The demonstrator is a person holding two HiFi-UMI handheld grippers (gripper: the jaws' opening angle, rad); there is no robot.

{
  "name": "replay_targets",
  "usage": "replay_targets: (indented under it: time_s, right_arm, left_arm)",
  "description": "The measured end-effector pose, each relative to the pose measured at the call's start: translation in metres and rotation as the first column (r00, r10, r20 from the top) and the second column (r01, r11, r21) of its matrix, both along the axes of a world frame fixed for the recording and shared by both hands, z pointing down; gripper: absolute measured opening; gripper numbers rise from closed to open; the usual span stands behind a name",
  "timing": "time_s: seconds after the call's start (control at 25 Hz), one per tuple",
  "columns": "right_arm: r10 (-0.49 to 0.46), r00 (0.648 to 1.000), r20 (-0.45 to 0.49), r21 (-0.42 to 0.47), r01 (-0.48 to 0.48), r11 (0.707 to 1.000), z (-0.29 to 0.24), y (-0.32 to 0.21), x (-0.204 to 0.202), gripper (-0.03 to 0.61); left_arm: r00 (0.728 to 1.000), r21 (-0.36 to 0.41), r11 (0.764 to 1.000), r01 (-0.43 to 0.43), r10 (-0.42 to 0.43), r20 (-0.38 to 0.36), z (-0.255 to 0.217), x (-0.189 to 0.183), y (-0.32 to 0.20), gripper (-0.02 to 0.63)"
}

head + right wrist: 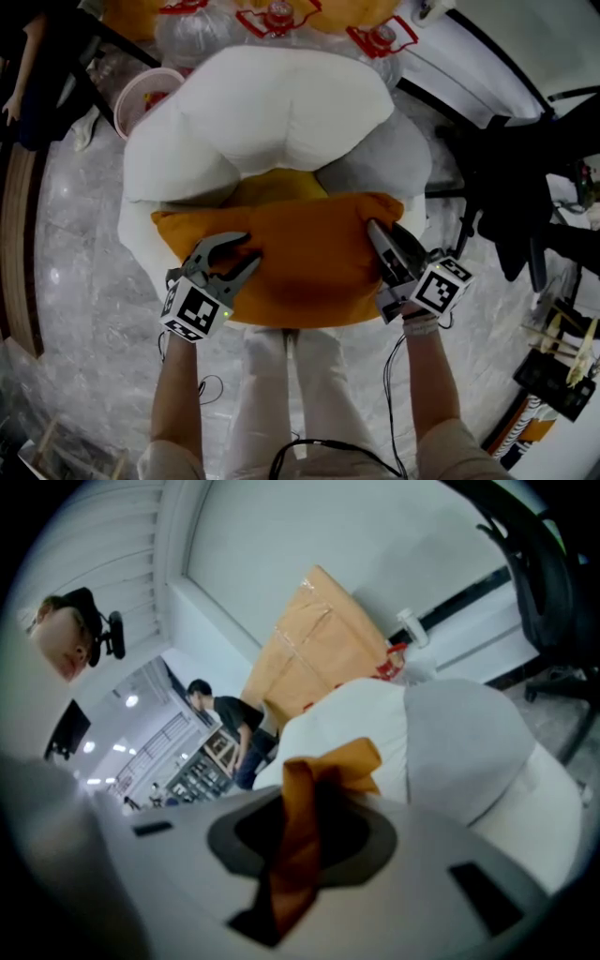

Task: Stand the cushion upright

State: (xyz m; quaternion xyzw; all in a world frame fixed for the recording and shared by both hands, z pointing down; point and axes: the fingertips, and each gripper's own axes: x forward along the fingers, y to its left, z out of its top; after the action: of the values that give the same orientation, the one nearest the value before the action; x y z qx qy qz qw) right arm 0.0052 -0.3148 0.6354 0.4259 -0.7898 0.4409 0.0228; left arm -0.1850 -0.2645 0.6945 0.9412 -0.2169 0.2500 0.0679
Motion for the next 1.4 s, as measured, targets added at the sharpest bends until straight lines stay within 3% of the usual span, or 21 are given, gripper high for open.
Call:
replay_targets:
  time_s: [0.24,0.44,0.84,1.12,1.28,1.4]
  right_arm:
    - [-0.025,0.999,-0.047,0.095,0.030,0.995,-0.045,-0.002,-0.015,0.080]
    - [-0.087,0.989,-0.116,0.173,0.106,0.979,-0.091,-0.014,-0.024,0.078]
    - [-0.122,0.967,-0.223,0.274,0.182,0.944,-0.151,-0.011,-0.027,0.075]
    - [-0.141,0.944,-0.299,0.324,0.239,0.915,-0.184,-0.003,-0.027,0.075]
    - [-0.159,0.918,-0.364,0.352,0.294,0.889,-0.202,0.000,-0.035,0.075]
    - [-0.180,0.886,-0.428,0.364,0.350,0.863,-0.215,0.004,-0.045,0.075]
  left_arm:
    - [0.987,0.057,0.989,0.135,-0.129,-0.091,-0.031,-0.008,-0.002,0.141]
    - [0.957,0.037,0.968,0.248,-0.239,-0.163,-0.052,-0.003,-0.010,0.140]
    - [0.938,0.043,0.960,0.275,-0.258,-0.231,-0.080,0.012,-0.008,0.140]
    - [0.900,-0.017,0.946,0.325,-0.315,-0.301,-0.096,0.026,-0.005,0.140]
    - [0.868,-0.066,0.933,0.355,-0.355,-0.346,-0.101,0.032,-0.002,0.140]
    - [0.876,-0.070,0.941,0.332,-0.335,-0.348,-0.099,0.038,0.003,0.140]
